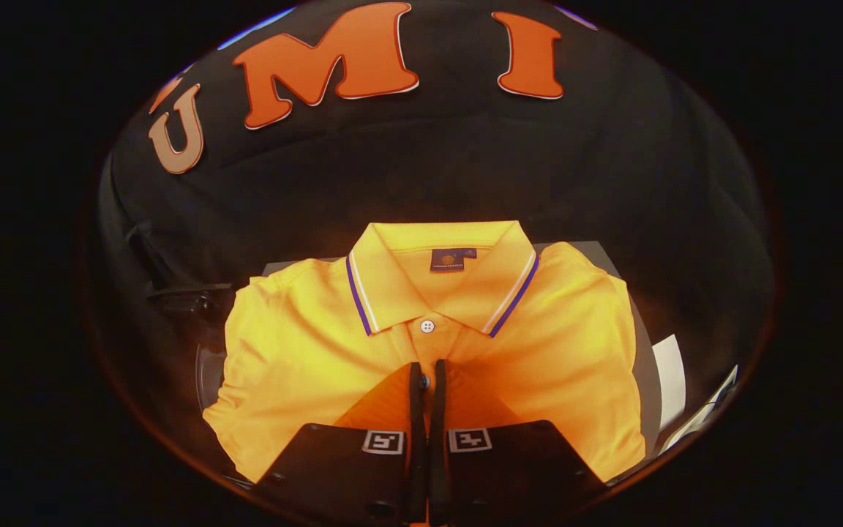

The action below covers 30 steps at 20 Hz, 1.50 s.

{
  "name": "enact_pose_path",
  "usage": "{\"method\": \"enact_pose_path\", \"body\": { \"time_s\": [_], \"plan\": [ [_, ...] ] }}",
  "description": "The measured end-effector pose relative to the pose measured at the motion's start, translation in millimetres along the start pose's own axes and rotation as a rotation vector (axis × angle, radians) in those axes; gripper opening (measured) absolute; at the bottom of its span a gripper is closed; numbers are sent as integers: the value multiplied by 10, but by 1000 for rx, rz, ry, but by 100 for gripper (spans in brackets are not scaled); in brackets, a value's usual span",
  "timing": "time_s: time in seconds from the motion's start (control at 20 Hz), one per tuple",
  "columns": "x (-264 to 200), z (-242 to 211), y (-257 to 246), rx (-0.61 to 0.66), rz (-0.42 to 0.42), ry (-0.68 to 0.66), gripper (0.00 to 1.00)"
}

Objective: Put the clothes into the washing machine and then close the washing machine lid.

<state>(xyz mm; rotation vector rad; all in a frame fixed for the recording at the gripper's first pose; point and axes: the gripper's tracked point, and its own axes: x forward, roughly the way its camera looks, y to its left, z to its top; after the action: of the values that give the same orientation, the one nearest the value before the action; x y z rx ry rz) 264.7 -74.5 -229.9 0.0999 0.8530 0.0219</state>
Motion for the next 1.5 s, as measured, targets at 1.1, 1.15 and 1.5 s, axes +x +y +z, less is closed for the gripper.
{"method": "enact_pose_path", "body": {
  "time_s": [1.1,1.15,1.5],
  "plan": [
    [-1363,444,800,16,163,-363,9],
    [-1437,444,878,10,173,-369,8],
    [-2002,421,1609,-63,254,-416,8]
  ]
}}
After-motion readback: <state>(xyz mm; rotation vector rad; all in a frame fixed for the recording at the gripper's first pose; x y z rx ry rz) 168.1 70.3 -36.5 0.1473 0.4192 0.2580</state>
